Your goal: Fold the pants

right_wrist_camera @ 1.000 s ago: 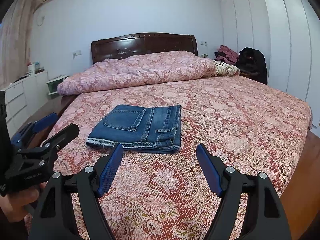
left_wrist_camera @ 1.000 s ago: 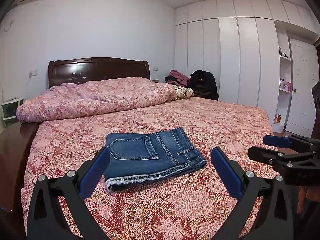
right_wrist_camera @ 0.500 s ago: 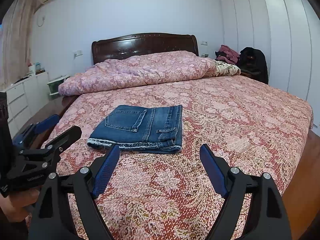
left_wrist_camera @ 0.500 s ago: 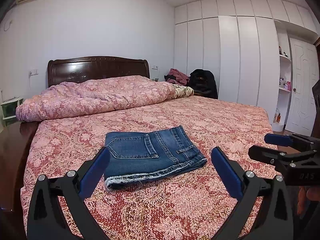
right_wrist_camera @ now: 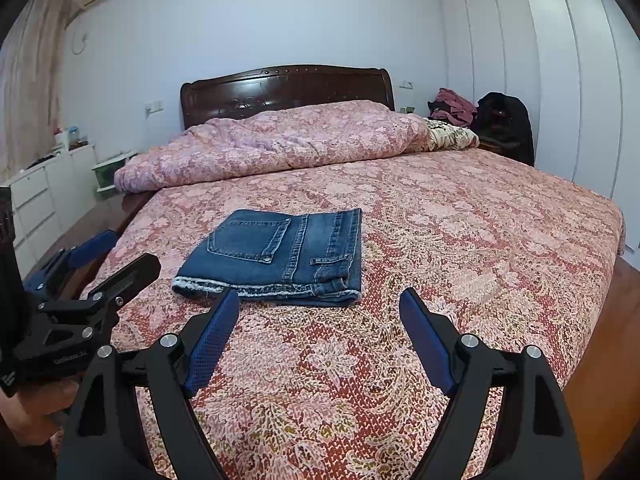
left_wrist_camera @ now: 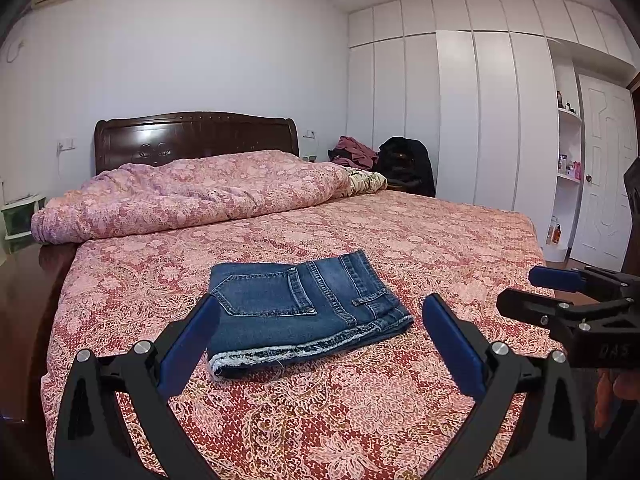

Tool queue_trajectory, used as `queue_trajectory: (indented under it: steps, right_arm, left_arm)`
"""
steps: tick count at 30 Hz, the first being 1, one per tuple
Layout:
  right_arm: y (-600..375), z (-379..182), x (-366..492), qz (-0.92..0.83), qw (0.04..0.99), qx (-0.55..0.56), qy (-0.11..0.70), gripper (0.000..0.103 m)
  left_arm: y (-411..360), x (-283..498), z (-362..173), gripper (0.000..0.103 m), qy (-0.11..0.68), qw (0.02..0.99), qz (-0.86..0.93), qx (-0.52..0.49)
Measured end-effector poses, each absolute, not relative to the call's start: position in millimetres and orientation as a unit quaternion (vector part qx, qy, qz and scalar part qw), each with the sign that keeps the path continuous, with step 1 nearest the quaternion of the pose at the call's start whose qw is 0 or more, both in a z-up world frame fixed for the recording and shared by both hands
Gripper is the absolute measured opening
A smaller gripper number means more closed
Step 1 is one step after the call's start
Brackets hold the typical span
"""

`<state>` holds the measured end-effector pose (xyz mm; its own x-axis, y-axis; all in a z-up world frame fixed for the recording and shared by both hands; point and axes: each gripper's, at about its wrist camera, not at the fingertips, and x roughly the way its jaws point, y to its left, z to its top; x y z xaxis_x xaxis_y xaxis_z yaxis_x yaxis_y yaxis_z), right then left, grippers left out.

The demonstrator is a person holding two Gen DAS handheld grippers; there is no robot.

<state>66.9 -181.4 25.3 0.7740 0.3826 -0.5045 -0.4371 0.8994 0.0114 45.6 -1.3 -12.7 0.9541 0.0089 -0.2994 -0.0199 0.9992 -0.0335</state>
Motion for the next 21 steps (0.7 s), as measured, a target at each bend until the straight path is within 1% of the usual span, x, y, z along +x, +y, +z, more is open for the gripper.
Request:
queue_trajectory:
  steps: [3,8,10,21]
  right_arm:
    - [-180.2,25.2,66.5,0.215,0.941,-0.054,0.256,0.086]
    - [-180.4,24.7,66.8,0.215,0.940,-0.052,0.258,0.086]
    - [-180.5,24.4,66.9,0.211,0.941,-0.051,0.259,0.092]
    - [-184.4,24.0,67.5,0.203,0.944,-0.041,0.258,0.092]
  left_arm:
    - [-1.0,46.1,-13.0,0.101,0.152,0.988,0.006,-0.018]
    - [-0.7,45.7,-13.1,0.101,0.153,0.988,0.007,-0.017]
    - [-0.6,45.9,-13.5,0.101,0.153,0.988,0.007,-0.017]
    - [-0.4,45.5,-13.5,0.101,0.153,0.988,0.006,-0.016]
